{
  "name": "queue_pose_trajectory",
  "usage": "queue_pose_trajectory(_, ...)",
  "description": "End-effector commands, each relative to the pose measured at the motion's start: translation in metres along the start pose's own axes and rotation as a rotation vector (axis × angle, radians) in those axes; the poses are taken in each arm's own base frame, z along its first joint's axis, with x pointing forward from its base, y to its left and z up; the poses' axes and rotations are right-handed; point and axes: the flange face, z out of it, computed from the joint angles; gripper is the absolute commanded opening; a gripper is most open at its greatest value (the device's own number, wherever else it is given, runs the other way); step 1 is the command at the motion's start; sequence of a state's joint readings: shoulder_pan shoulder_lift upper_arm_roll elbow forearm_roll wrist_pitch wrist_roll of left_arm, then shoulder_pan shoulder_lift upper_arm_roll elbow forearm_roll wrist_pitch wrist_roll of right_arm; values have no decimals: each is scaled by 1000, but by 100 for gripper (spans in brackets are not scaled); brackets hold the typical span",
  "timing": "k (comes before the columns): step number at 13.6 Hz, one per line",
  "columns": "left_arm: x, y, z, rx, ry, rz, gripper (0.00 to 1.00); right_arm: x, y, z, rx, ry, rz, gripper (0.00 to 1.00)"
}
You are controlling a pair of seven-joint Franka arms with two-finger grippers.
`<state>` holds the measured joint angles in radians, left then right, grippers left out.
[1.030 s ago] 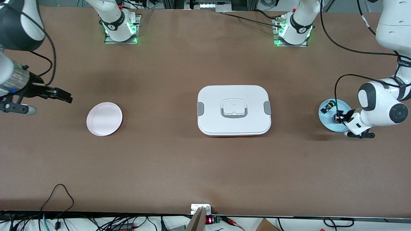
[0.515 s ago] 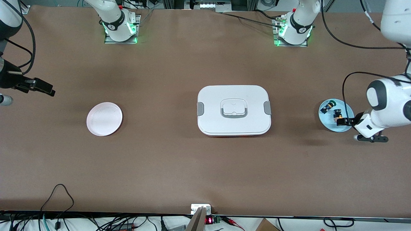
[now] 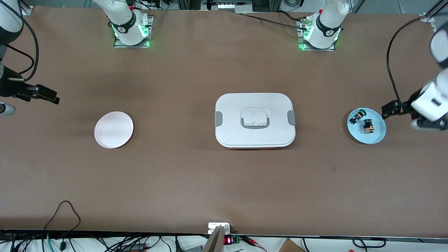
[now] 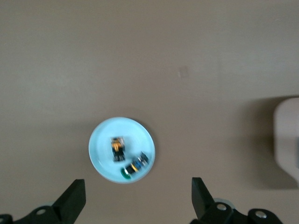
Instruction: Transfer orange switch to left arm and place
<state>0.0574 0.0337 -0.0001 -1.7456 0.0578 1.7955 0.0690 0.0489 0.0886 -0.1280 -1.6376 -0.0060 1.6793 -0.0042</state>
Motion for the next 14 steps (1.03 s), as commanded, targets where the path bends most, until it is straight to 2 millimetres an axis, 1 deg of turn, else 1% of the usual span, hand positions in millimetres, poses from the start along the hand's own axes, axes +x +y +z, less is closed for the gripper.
queue_pose_trajectory(1,-27,8,-33,-55,7,-64,100,-4,3,-7,1,11,-15,100)
queue_pose_trajectory(6,-28,10,-36,-70,14,-64,100,-5,2,-8,1,4,-18,100)
queue_pose_trajectory(11,-30,14,-34,-69,-8,-51,100,-4,-1,-12,5,12,-22,100)
queue_pose_trajectory(12,-30,15,-36,-63,-8,-48,100,-4,-1,-13,5,13,-22,100)
queue_pose_trajectory(13,-27,15,-43,-69,7,-60,100,-4,-1,-12,5,12,-24,100)
queue_pose_trajectory(14,-27,14,-42,-73,7,-59,100,-4,-1,-11,5,10,-25,100)
